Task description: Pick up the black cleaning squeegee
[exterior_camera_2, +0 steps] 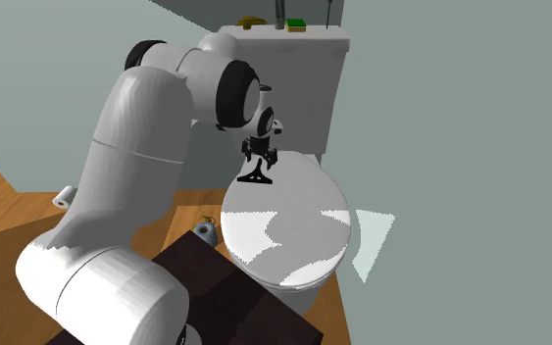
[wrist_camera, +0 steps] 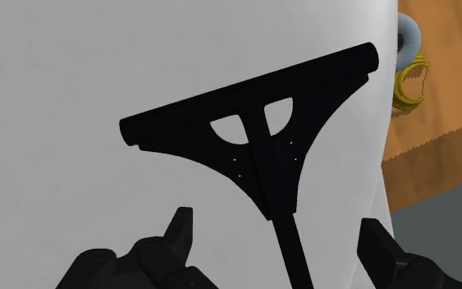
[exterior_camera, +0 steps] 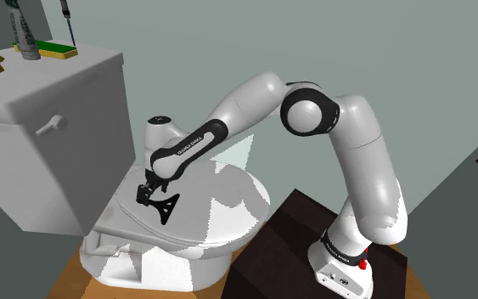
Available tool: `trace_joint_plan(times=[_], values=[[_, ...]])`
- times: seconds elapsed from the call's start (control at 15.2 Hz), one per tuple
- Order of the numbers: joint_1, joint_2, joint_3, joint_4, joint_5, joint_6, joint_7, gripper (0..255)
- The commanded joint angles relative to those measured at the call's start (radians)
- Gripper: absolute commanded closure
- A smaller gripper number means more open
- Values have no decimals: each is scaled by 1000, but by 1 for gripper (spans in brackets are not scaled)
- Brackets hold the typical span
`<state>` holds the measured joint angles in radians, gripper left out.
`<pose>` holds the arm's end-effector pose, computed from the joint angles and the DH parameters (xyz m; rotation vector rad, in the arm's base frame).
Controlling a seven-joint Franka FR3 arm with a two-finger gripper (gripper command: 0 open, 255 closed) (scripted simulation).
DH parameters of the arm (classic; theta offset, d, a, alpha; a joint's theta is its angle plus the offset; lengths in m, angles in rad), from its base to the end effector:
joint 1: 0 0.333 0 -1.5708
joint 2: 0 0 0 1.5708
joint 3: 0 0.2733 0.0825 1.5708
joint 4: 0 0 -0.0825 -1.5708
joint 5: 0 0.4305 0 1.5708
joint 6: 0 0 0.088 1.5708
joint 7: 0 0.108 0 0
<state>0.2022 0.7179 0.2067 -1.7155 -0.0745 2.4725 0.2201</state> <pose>0.6254 0.2663 0.1160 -3.0279 -0.2925 -0.0399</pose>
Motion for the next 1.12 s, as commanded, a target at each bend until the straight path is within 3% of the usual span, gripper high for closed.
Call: trace_joint_plan(times=[0.0,0.33,0.4,1.06], values=[[4,22,-3,6,-3,17,1,0],[9,60,-9,17,-8,44,2,0],[8,59,-9,14,-8,45,2,255],[7,49,-7,13,-7,36,2,255]])
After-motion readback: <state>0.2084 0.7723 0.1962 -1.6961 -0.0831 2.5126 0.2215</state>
